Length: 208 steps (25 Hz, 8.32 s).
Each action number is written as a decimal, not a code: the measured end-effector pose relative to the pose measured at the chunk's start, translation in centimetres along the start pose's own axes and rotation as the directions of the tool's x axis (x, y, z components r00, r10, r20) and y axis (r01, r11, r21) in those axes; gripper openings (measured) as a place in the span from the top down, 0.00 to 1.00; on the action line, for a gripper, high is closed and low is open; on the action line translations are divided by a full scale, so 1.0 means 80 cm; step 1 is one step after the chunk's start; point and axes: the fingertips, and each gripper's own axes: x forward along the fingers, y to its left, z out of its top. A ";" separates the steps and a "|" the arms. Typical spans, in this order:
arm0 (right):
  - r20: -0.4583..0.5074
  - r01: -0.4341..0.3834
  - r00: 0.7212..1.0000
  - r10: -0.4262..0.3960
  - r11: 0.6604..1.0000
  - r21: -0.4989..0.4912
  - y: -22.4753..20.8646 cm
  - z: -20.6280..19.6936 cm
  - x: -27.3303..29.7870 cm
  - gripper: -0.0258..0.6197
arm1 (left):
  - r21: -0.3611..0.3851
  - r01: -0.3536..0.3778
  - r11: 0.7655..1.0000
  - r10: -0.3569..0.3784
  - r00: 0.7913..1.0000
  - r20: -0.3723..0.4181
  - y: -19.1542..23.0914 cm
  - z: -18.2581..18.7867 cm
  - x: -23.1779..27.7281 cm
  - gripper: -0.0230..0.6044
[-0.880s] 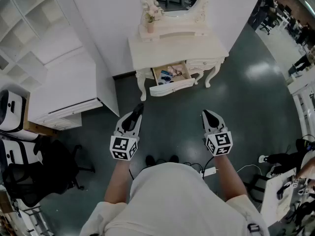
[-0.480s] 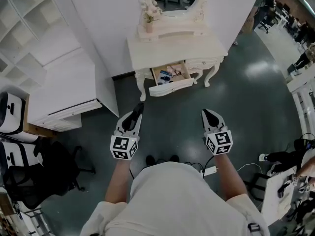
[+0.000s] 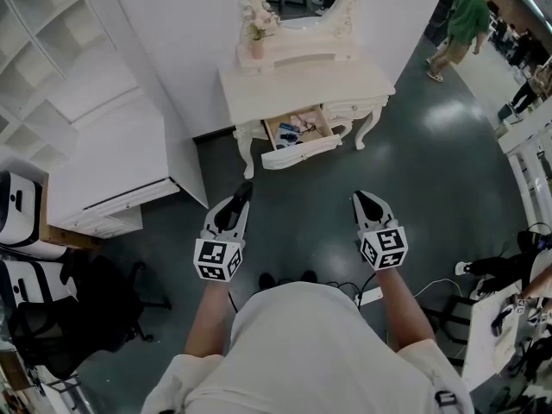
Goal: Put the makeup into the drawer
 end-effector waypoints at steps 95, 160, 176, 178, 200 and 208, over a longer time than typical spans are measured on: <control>-0.142 -0.168 0.975 0.172 0.985 0.038 -0.168 -0.010 0.299 0.91 | -0.017 -0.083 0.996 0.080 0.989 -0.120 0.074 0.012 0.294 0.80; -0.494 0.076 0.869 0.009 0.986 0.151 -0.214 -0.093 0.463 0.91 | -0.130 0.429 0.894 -0.434 0.759 -0.484 0.129 -0.141 0.580 0.80; -0.559 -0.077 0.809 0.181 0.976 0.205 -0.233 -0.162 0.501 0.91 | -0.148 0.384 0.911 -0.391 0.697 -0.601 0.092 -0.232 0.623 0.80; -0.566 -0.090 0.798 0.209 0.969 0.230 -0.230 -0.165 0.504 0.91 | -0.148 0.383 0.912 -0.387 0.680 -0.623 0.089 -0.247 0.627 0.80; -0.604 -0.210 0.728 0.326 0.944 0.256 -0.266 -0.228 0.549 0.91 | -0.194 0.348 0.917 -0.362 0.523 -0.772 0.057 -0.401 0.698 0.80; -0.617 -0.199 0.716 0.326 0.943 0.267 -0.283 -0.244 0.552 0.91 | -0.208 0.338 0.918 -0.364 0.506 -0.782 0.053 -0.424 0.713 0.80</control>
